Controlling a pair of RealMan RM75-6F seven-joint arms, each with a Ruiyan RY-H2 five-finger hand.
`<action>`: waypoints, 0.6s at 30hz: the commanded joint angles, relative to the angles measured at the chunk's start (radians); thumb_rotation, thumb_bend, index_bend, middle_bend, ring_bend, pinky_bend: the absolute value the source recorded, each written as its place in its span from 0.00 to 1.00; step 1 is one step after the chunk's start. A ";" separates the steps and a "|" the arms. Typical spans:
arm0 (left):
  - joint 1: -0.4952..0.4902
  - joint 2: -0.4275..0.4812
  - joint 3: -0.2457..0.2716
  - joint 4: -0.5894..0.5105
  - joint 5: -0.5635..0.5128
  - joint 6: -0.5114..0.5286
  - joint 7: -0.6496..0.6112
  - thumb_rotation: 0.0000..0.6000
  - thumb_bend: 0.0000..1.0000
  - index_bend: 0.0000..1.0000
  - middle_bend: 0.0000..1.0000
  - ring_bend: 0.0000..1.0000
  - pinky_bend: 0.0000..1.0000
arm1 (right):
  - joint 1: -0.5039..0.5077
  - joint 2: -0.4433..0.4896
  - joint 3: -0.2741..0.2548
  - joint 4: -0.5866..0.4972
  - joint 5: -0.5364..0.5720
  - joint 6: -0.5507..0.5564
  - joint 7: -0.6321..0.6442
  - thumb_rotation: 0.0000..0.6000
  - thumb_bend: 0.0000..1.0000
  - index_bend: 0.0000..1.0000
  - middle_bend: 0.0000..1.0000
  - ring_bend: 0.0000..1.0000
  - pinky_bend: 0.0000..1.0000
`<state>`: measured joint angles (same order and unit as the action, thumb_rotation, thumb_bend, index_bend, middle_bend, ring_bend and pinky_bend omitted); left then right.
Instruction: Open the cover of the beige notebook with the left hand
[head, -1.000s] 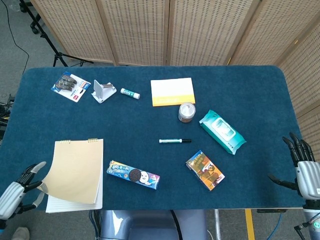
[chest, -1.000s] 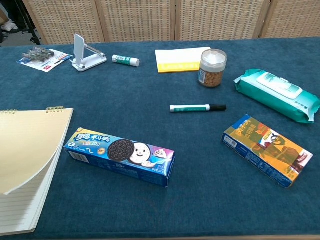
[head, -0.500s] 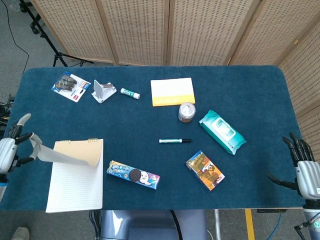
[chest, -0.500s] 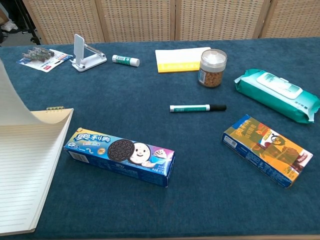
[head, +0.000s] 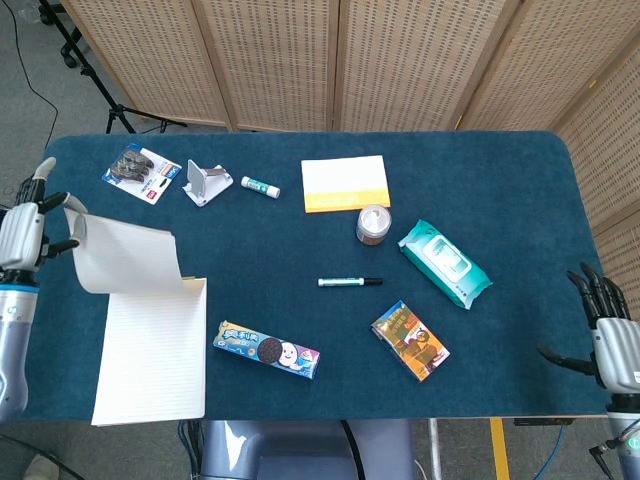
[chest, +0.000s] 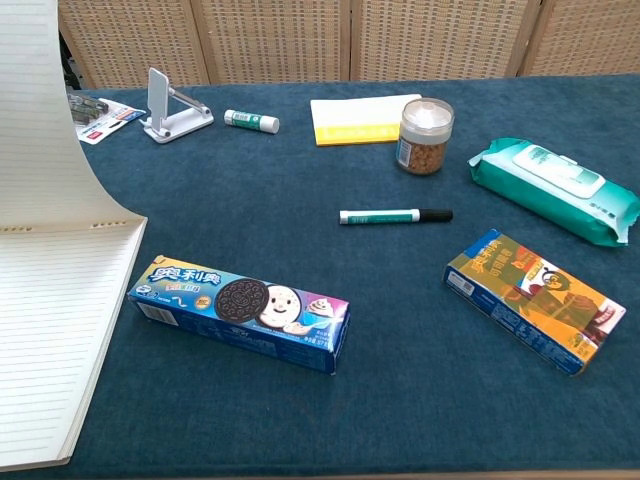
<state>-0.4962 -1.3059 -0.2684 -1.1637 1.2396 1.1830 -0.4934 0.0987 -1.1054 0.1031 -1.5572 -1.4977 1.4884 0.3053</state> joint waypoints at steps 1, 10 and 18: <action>-0.079 -0.063 -0.051 0.105 -0.087 -0.110 0.093 1.00 0.48 0.80 0.00 0.00 0.00 | 0.003 -0.003 0.001 0.001 0.004 -0.005 -0.002 1.00 0.00 0.04 0.00 0.00 0.00; -0.183 -0.194 -0.113 0.386 -0.149 -0.236 0.042 1.00 0.18 0.30 0.00 0.00 0.00 | 0.014 -0.011 0.009 0.011 0.016 -0.023 0.001 1.00 0.00 0.04 0.00 0.00 0.00; -0.179 -0.224 -0.107 0.471 -0.118 -0.215 -0.012 1.00 0.00 0.00 0.00 0.00 0.00 | 0.020 -0.018 0.008 0.012 0.012 -0.027 -0.013 1.00 0.00 0.04 0.00 0.00 0.00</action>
<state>-0.6780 -1.5271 -0.3756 -0.6982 1.1154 0.9588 -0.4974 0.1181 -1.1230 0.1110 -1.5449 -1.4856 1.4615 0.2927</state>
